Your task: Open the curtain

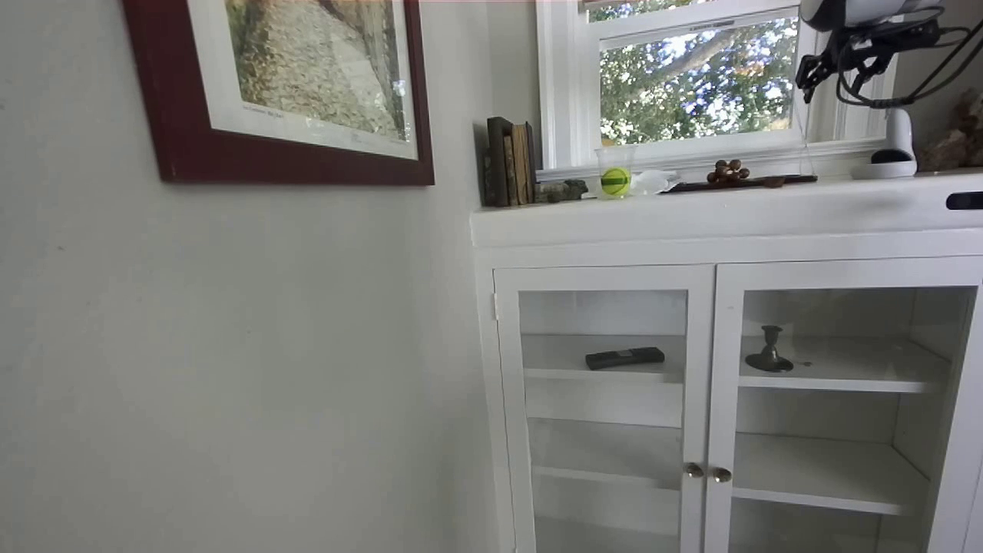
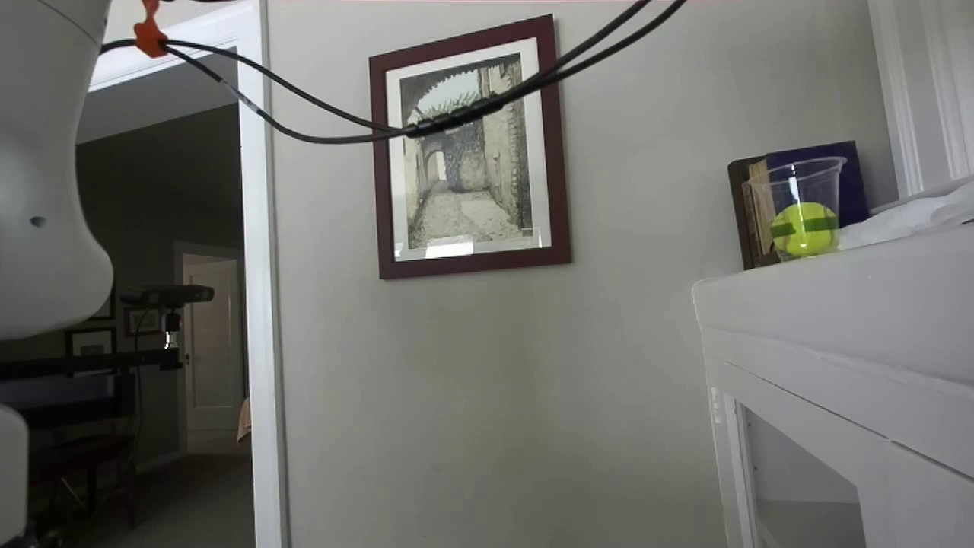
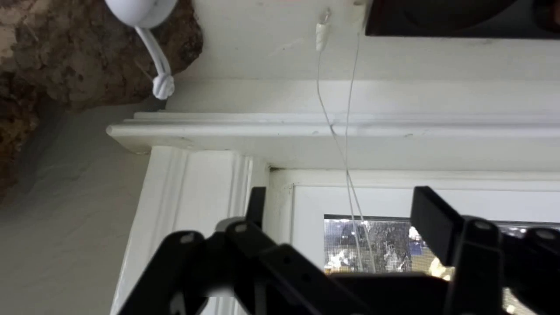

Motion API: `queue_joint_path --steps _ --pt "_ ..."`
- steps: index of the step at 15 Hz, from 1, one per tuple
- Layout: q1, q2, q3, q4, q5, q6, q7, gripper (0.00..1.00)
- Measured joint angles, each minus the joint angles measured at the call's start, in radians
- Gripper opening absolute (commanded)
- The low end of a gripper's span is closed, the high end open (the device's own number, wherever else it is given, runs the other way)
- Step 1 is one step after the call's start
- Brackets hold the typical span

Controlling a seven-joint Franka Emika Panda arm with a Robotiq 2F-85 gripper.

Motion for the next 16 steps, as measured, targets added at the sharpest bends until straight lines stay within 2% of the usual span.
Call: queue_joint_path --steps 7,12,14,16 --pt "0.017 -0.153 0.012 0.1 -0.043 -0.464 -0.004 1.0" --pt "0.026 -0.193 0.024 0.22 -0.043 -0.814 -0.015 1.0" --pt "0.029 -0.193 0.028 0.259 -0.043 -0.898 -0.028 1.0" --pt "0.03 -0.193 0.03 0.275 -0.043 -0.923 -0.037 1.0"
